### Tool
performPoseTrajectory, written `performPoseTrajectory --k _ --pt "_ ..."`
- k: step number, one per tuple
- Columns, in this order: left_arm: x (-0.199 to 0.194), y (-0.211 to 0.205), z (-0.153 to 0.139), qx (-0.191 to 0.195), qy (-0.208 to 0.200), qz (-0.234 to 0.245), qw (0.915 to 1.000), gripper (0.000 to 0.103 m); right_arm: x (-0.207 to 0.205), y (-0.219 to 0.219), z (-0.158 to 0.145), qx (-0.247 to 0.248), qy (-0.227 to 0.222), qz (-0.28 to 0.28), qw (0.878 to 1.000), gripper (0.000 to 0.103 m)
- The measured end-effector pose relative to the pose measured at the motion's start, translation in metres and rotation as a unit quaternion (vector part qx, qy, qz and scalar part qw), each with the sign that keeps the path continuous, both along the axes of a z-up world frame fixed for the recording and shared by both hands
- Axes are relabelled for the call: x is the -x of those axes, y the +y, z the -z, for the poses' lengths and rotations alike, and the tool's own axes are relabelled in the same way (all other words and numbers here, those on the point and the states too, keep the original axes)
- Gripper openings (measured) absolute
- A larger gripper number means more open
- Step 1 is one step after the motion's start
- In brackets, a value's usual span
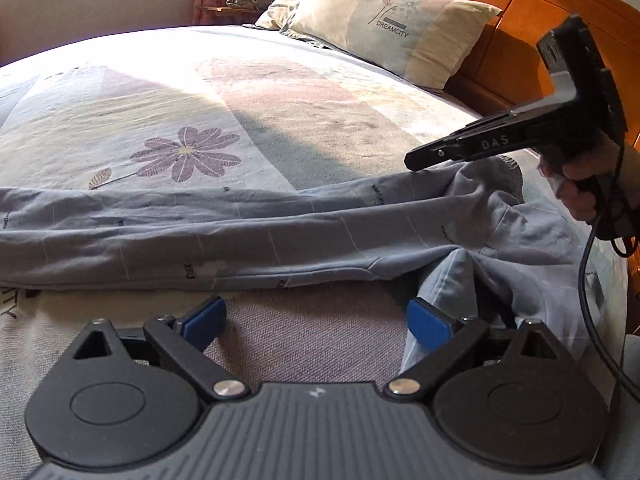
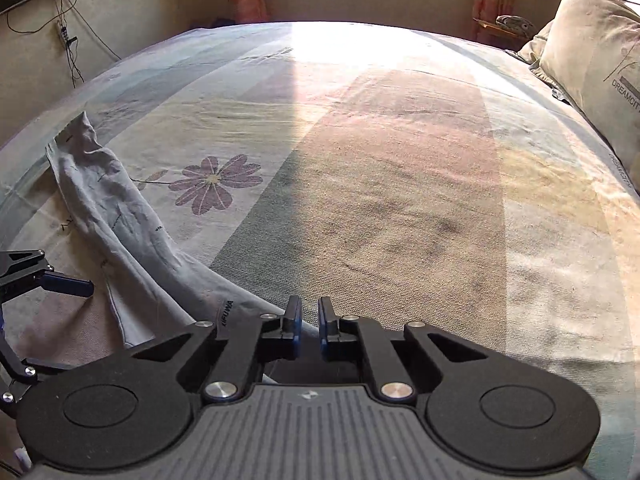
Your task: Fold clothes
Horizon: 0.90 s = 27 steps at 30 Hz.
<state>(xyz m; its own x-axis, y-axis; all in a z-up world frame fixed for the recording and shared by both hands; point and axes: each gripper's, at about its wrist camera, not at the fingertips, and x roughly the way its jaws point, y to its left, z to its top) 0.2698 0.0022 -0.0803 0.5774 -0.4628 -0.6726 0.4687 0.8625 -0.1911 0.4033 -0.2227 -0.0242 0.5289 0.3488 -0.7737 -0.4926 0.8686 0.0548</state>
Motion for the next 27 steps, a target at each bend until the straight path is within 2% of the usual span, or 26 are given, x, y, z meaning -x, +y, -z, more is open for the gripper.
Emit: performPoseTrajectory --k 3,6,10,14,16,18,22,27 --pt "0.005 -0.004 -0.001 -0.016 -0.015 0.008 0.9997 0.097 0.008 0.012 0.011 0.037 0.009 -0.016 0.999 0.011" --pt "0.007 -0.003 0.002 -0.014 -0.019 0.011 0.9997 0.099 0.036 0.016 0.018 0.071 -0.003 -0.038 0.997 0.012" --pt "0.005 -0.001 0.003 -0.005 -0.017 0.009 0.9998 0.1 0.049 0.015 0.021 0.082 -0.016 -0.043 0.996 0.012" --pt "0.005 -0.002 0.004 -0.009 -0.021 0.008 0.9997 0.102 0.034 0.009 0.0 0.074 -0.041 -0.051 0.995 0.013" --pt "0.005 -0.001 0.005 -0.009 -0.023 0.01 0.9996 0.102 0.021 0.005 -0.003 0.085 -0.056 -0.061 0.993 0.022" --pt "0.005 0.0 0.005 -0.008 -0.025 0.012 0.9996 0.102 0.007 0.001 -0.002 0.1 -0.06 -0.077 0.99 0.037" --pt "0.006 0.0 0.006 -0.006 -0.027 0.014 0.9995 0.102 -0.002 -0.005 0.014 0.113 -0.037 -0.121 0.986 0.042" --pt "0.005 0.0 0.006 -0.006 -0.028 0.015 0.9995 0.102 0.002 -0.011 0.024 0.114 -0.019 -0.16 0.98 0.039"
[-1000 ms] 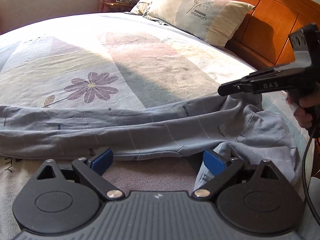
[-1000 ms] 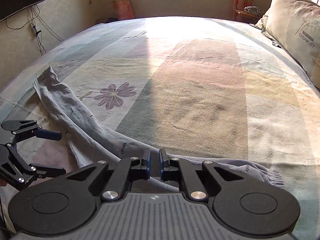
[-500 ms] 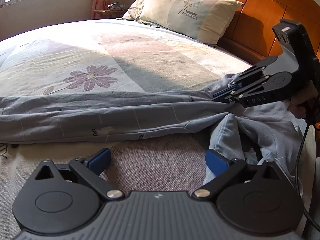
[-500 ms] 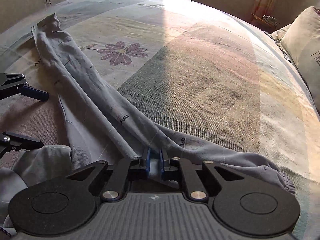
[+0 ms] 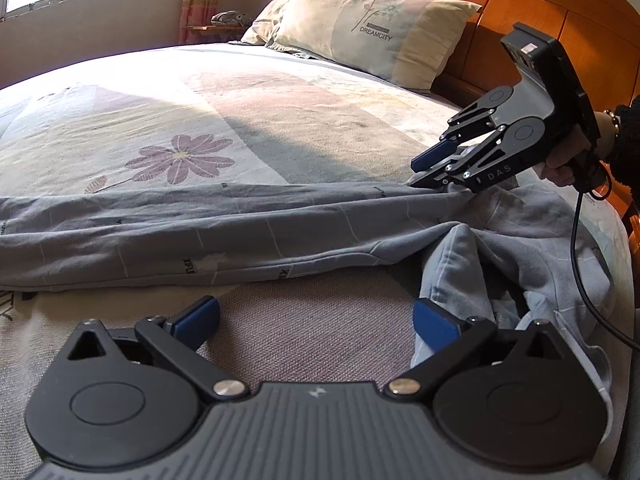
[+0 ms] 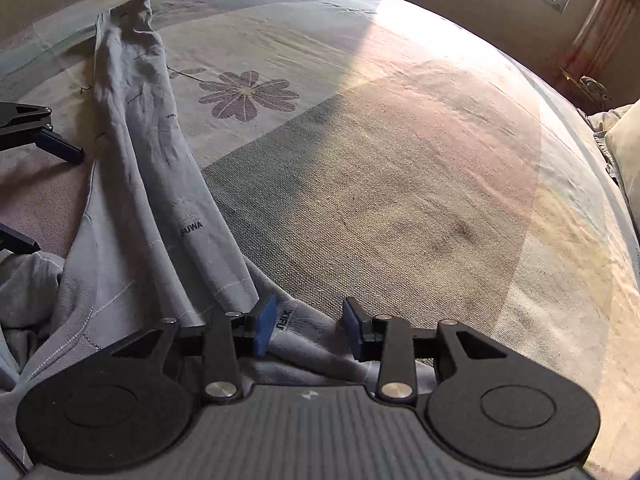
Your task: Fold clothes
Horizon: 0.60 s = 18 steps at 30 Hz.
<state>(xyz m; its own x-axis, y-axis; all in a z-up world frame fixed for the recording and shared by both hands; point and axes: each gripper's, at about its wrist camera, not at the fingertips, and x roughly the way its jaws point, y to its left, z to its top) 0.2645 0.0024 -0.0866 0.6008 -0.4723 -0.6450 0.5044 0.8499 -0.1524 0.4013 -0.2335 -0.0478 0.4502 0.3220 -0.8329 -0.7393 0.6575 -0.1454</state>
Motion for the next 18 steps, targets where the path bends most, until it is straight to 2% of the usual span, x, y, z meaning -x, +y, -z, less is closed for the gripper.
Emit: performPoseTrajectory --k 1,3,6,9,14,18 --pt "0.0 0.0 0.0 0.0 -0.001 0.0 1.0 0.102 0.002 -0.001 0.0 -0.002 0.004 -0.004 1.0 0.036" --pt "0.0 0.0 0.0 0.0 -0.002 0.001 1.0 0.102 0.007 0.001 -0.001 0.001 0.005 -0.011 1.0 0.02" --pt "-0.001 0.0 0.0 0.0 -0.003 0.001 1.0 0.102 0.011 0.008 -0.003 0.021 -0.023 -0.011 0.999 0.009" --pt "-0.001 0.001 0.0 0.003 -0.002 0.002 1.0 0.102 0.002 0.008 -0.013 0.014 -0.063 0.02 0.998 0.008" --pt "-0.001 0.004 0.0 0.01 -0.002 0.0 0.9999 0.102 -0.036 0.004 -0.028 -0.004 -0.111 0.089 0.99 0.008" --pt "-0.002 0.008 -0.002 0.018 0.0 -0.007 0.9998 0.102 -0.068 0.001 -0.015 0.013 -0.121 0.158 0.98 0.008"
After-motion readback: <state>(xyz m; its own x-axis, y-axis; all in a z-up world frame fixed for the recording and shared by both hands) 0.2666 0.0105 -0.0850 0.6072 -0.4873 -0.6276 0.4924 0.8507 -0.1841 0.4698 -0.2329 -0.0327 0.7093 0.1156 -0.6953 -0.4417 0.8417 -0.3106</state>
